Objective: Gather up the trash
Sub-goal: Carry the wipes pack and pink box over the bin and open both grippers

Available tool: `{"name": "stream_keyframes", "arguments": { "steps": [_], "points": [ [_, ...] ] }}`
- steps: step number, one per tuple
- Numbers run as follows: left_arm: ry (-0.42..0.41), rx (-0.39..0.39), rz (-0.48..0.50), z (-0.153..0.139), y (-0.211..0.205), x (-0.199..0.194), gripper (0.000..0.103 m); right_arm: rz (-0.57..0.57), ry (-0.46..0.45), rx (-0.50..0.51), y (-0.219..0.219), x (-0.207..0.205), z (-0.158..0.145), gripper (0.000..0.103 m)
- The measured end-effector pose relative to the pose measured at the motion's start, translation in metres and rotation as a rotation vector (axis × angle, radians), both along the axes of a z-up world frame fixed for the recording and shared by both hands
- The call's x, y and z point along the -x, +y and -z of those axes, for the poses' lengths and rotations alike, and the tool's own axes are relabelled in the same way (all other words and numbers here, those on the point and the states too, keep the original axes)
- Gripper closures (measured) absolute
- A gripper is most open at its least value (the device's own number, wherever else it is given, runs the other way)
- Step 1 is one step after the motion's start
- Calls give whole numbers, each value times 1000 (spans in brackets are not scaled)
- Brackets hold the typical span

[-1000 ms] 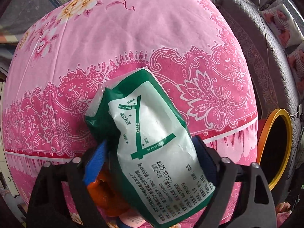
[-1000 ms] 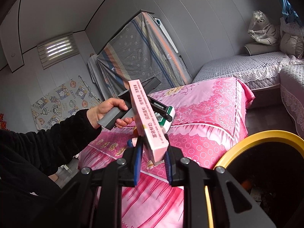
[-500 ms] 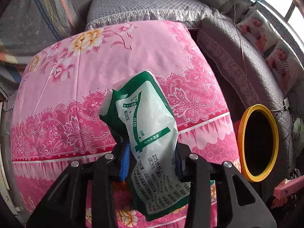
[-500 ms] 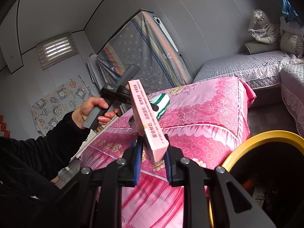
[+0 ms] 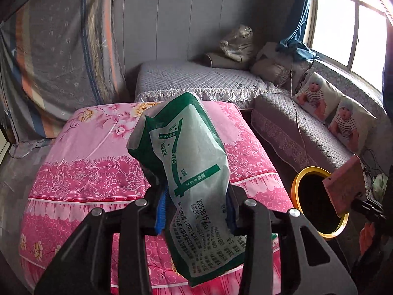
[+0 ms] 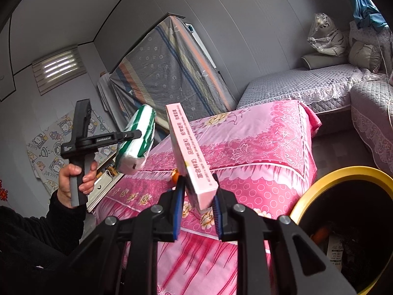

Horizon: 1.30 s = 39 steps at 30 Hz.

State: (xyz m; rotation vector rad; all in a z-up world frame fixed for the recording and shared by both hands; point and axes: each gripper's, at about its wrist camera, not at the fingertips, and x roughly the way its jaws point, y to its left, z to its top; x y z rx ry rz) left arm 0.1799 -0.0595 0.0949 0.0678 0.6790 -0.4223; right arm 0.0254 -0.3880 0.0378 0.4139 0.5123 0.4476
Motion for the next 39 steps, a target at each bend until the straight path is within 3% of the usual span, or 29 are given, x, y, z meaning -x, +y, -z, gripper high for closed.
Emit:
{"name": "stream_keyframes", "arguments": {
  "steps": [8,15,24,39],
  "points": [
    [-113,26,85,-10,-36,40,67,150,28,43,-17,13,-10,84],
    [-162,35,195,-13,-84,66,67,270,21,54,-46,32,-7,84],
    [-177,5,326,-7,-160,84,67,477,66,74,-92,55,22,84],
    [-158,-46,460,27,-263,93,66,589,231,37,-137,61,81,83]
  ]
}}
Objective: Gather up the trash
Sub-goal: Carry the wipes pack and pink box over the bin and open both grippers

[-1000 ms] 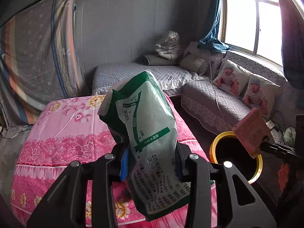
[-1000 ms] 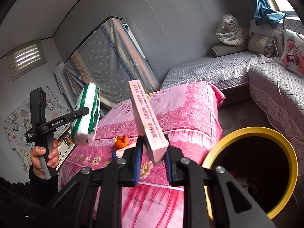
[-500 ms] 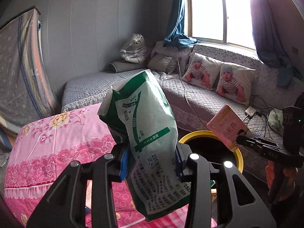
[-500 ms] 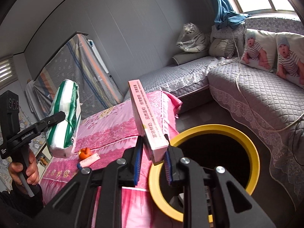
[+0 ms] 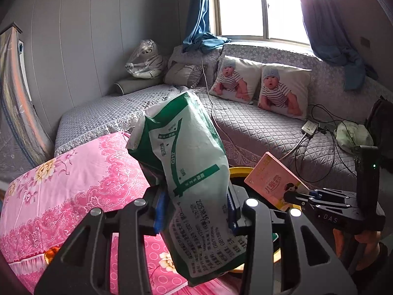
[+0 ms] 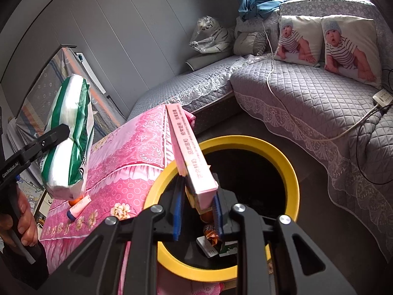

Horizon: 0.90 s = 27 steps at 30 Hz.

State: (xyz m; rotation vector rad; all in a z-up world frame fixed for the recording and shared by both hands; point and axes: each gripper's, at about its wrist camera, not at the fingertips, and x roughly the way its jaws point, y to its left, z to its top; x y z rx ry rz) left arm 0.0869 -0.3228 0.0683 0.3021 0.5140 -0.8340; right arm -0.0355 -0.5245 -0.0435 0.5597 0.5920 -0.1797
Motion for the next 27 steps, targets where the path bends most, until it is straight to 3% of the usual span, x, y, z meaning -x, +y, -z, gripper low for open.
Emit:
{"name": "stream_keyframes", "arguments": {
  "steps": [7,11,14,15,16,21,24,27],
  "points": [
    [55,-17,40,31,-28,-16,65,23,71,-57,-15,-10,24,83],
    [146,-10,54,47,-40,-33,62,27,104,-50,-15,-13,28,80],
    [182,12,33,54,-35,-44,43,65,105,-67,-21,-7,28,64],
    [166,21,16,54,-31,-45,25,87,102,-62,-23,-3,26,57],
    [151,34,2,54,-26,-46,16,118,103,-52,-26,2,25,51],
    [186,35,-35,57,2,-60,9,156,69,-84,-33,20,22,49],
    [183,17,-13,59,23,-65,9,108,36,-118,-25,18,20,49],
    [128,8,-10,56,57,-67,9,22,14,-155,-7,3,16,49]
  ]
}}
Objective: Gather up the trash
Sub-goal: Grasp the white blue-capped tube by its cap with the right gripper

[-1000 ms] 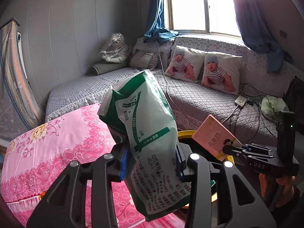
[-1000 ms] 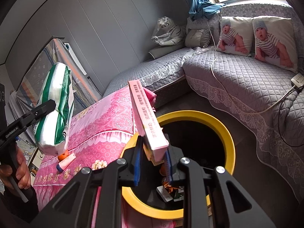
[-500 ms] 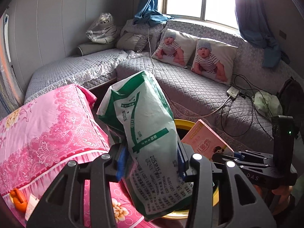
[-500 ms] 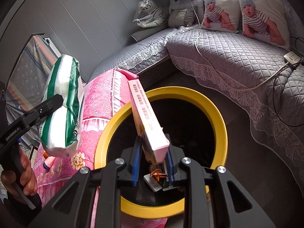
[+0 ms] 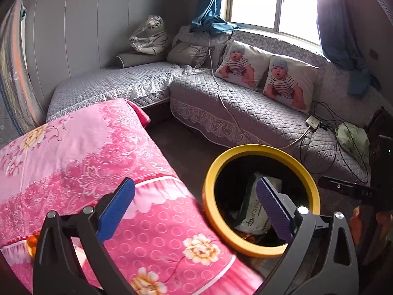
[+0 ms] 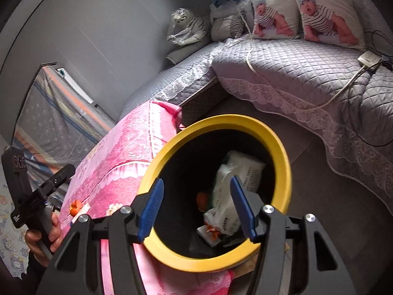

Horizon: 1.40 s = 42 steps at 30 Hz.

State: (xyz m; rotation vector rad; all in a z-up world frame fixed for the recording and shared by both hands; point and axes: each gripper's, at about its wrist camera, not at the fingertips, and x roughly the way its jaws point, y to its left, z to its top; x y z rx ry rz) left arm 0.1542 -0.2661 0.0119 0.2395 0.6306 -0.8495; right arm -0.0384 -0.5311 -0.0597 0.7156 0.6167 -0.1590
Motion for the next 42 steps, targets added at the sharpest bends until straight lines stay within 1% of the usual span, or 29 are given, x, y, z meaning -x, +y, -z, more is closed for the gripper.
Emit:
{"name": "stream_keyframes", "arguments": {
  "steps": [3,6,9,11,13,14,17,19,21,23,25,27,30,33,37,39,42],
  "points": [
    [-65,-6,-9,-6,43,-6,8,-78,-11,-10,22,-20,-5,49],
    [-122,-56,-40,-9,92,-16,8,-157,-15,-14,46,-38,-10,49],
    [-123,-89,-97,-8,145,-31,8,-241,-20,21,73,-54,-17,49],
    [-131,-105,-163,-9,178,-37,8,-319,-14,71,100,-66,-24,49],
    [-133,-93,-246,-11,213,-39,8,-411,-2,140,137,-81,-33,49],
    [-129,-82,-291,-12,230,-39,8,-465,1,155,157,-88,-38,49],
    [-159,-42,-419,-17,274,-27,8,-586,46,142,216,-114,-48,49],
    [-165,-13,-475,-19,296,-17,8,-640,89,139,254,-131,-52,49],
    [-153,41,-484,-20,313,-7,8,-675,126,149,290,-145,-52,49],
    [-138,85,-477,-20,325,5,8,-676,170,153,319,-155,-48,49],
    [-144,113,-469,-19,335,15,8,-660,208,145,341,-167,-42,49],
    [-155,137,-464,-18,345,23,8,-620,246,157,357,-176,-35,49],
    [-167,176,-457,-18,362,31,8,-567,299,140,372,-193,-27,49],
    [-162,237,-443,-17,384,34,8,-510,347,85,375,-210,-23,49],
    [-118,329,-448,-11,416,32,8,-477,408,11,379,-228,-23,49],
    [-106,371,-456,-7,430,31,8,-455,449,-12,380,-234,-20,50],
    [-99,412,-476,-1,446,29,8,-414,485,-10,381,-241,-18,50]
  ]
}}
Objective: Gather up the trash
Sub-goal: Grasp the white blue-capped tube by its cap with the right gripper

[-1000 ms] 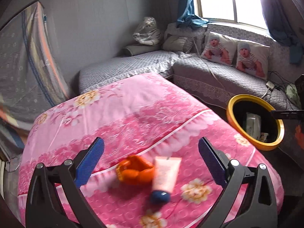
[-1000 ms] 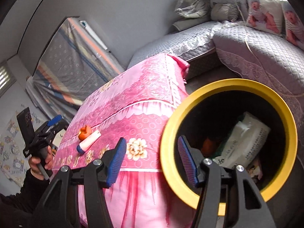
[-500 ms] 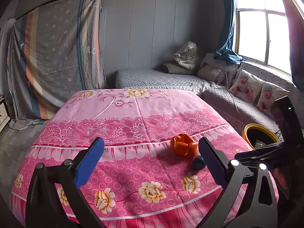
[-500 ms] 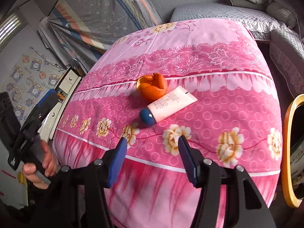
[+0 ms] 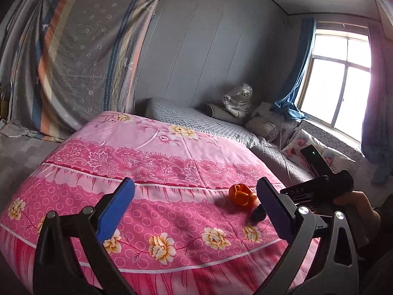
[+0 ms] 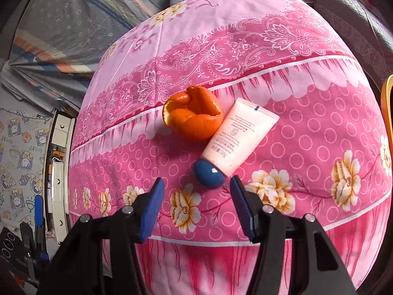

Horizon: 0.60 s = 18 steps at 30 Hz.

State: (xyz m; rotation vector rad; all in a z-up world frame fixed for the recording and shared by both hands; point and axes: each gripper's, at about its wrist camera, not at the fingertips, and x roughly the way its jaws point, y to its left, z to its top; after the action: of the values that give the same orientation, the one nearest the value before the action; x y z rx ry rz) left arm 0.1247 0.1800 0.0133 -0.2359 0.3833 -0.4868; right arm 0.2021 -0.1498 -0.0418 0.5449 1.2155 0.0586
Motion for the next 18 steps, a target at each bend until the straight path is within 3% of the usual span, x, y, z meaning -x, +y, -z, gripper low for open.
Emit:
{"name": "stream_keyframes", "arguments": {
  "steps": [10,13,18],
  "points": [
    [-2,30,-9,10,14,1,8,42,63,177,10,-20,10,50],
    [-2,23,-7,9,12,3,8,53,89,179,9,-25,18,50],
    [1,-2,-22,6,6,5,8,-15,34,221,15,-27,10,68]
  ]
}}
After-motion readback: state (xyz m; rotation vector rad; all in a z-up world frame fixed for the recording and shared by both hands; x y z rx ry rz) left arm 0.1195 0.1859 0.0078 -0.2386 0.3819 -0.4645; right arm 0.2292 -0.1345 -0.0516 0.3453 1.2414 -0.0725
